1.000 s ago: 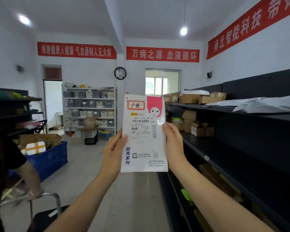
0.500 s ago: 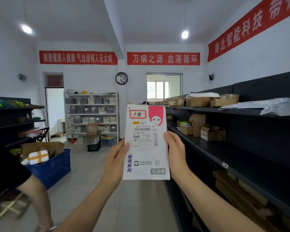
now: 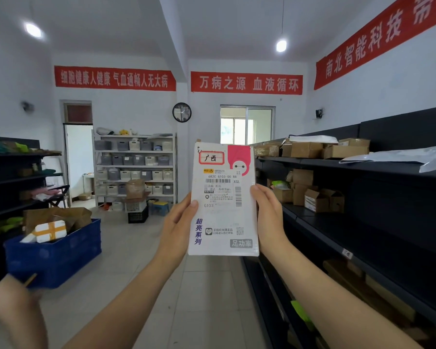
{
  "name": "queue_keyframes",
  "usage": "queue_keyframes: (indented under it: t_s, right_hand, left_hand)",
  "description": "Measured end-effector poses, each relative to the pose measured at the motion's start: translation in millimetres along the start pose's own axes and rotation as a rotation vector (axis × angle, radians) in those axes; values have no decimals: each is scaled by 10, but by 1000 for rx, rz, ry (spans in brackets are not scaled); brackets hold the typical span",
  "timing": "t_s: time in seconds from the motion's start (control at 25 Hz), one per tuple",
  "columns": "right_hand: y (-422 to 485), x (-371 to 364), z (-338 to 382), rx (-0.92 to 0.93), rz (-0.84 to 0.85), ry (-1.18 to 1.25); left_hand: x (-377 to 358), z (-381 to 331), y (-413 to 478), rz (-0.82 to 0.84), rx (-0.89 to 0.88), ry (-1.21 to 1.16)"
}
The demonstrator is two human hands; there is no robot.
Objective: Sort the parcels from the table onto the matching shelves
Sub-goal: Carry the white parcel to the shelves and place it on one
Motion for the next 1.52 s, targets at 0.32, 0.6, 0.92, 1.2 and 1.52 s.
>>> queue_keyframes:
  t_s: [0.32,0.6,0.92,1.2,1.52]
  right_hand:
    - [589,312,-164,14,37,11]
    - [992,289,-299,19,52,39]
    - [1341,-171,-550,37,38,70]
    - [1576,-549,-859,39,56,33]
    - [2193,-440,-1170,38,35,33]
  left_hand:
    - [-348,299,359,-26,-56,-16]
    - [-380,457,730,1,-75,12]
    - [52,514,1241,72,-111,49]
    - [506,769,1593,43,-73,13]
    - [436,1197,2140,29,-79,-2]
Point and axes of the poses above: each hand's wrist, its own y-axis towards the middle knuckle, its own x-axis out of the back of the hand, z = x × y, the point moved 9 cm from there along y, towards the middle knuckle, and after that the axes turned 11 degrees about -y, right-handed, at the moved point
